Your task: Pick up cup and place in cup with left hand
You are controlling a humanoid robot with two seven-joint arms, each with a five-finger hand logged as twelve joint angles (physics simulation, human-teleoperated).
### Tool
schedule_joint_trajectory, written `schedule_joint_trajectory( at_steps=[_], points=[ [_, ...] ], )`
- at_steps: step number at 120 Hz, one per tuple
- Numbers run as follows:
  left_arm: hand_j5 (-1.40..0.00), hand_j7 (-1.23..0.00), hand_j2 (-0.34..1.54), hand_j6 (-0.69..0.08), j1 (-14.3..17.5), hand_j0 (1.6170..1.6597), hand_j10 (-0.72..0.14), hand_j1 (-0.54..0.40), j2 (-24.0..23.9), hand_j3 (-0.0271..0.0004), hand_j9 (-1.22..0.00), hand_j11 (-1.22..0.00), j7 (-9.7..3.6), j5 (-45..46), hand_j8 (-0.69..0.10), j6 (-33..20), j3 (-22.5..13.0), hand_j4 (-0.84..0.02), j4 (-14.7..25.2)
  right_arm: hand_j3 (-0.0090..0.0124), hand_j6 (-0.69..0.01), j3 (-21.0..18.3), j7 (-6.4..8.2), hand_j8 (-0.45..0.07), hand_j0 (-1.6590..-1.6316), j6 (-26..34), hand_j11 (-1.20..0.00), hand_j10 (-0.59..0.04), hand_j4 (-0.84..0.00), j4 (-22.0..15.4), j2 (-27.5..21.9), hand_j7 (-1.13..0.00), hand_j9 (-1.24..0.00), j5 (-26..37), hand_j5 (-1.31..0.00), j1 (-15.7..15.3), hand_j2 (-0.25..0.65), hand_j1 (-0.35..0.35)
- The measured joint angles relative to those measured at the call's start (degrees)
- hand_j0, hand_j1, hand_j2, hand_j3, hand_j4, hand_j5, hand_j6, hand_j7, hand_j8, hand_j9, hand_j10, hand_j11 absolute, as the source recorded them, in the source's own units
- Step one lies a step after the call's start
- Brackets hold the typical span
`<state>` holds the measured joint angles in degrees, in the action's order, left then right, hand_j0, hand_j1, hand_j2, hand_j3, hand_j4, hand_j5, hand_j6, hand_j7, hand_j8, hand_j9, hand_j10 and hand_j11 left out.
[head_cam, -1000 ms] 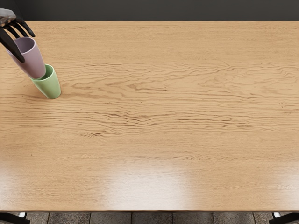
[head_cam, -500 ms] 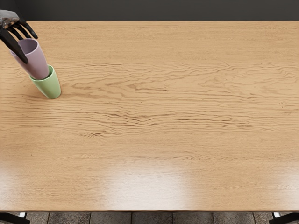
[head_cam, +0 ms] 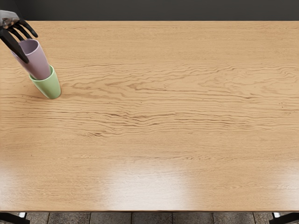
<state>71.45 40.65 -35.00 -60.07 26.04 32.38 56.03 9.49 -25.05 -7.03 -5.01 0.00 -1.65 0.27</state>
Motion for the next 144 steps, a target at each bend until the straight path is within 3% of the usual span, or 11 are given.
schedule_joint_trajectory(
  at_steps=[25,50,76,87,118,144],
  points=[
    [-0.38,-0.38,0.10,-0.279,0.17,1.6579,-0.293,0.020,-0.40,0.0000,-0.38,-0.38,0.00,0.55,-0.275,-0.82,0.59,-0.292,-0.11,0.0000,-0.001,0.01,0.00,0.000,-1.6581,0.00,0.00,0.000,0.000,0.00,0.00,0.00,0.00,0.00,0.00,0.00,0.000,-0.349],
    [-0.28,-0.28,0.06,-0.214,0.26,1.6580,-0.218,0.099,-2.45,0.0000,-0.28,-0.28,0.00,0.96,-0.212,-0.95,0.80,-0.219,-0.10,0.0000,-0.001,0.01,0.03,0.000,-1.6581,0.00,0.00,0.000,0.000,0.00,0.00,0.00,0.00,0.01,0.00,0.01,0.000,-0.349],
    [-0.22,-0.22,0.04,-0.169,-0.05,1.6580,-0.169,0.154,-2.20,0.0000,-0.22,-0.22,0.00,15.67,-0.168,-0.10,0.18,-0.170,0.89,0.0000,-0.001,0.01,0.13,0.000,-1.6581,0.00,0.00,0.000,0.000,0.00,0.00,0.00,0.00,-0.01,0.00,0.00,0.000,-0.349],
    [-0.20,-0.20,0.04,-0.157,-0.79,1.6580,-0.157,0.167,-1.23,0.0000,-0.20,-0.20,0.00,23.69,-0.157,0.52,0.05,-0.158,3.54,0.0000,-0.001,0.00,0.16,0.000,-1.6581,-0.02,0.00,0.000,0.000,0.00,0.00,0.00,0.00,0.00,0.00,0.00,0.000,-0.349],
    [-0.18,-0.18,0.03,-0.143,-4.13,1.6580,-0.142,0.182,1.82,0.0000,-0.18,-0.18,0.00,42.63,-0.143,1.93,0.20,-0.143,16.71,0.0000,-0.001,0.01,0.17,0.000,-1.6581,-0.08,0.00,0.000,0.000,-0.01,0.00,0.00,0.00,0.06,0.00,0.01,0.000,-0.349],
    [-0.18,-0.18,0.03,-0.138,-13.20,1.6581,-0.138,0.185,4.76,0.0000,-0.18,-0.18,0.00,60.31,-0.138,7.30,1.72,-0.138,23.29,0.0000,-0.001,-0.06,0.18,0.000,-1.6581,-0.09,0.00,0.000,0.000,-0.06,0.00,0.00,0.00,0.07,0.00,0.01,0.000,-0.349]
  ],
)
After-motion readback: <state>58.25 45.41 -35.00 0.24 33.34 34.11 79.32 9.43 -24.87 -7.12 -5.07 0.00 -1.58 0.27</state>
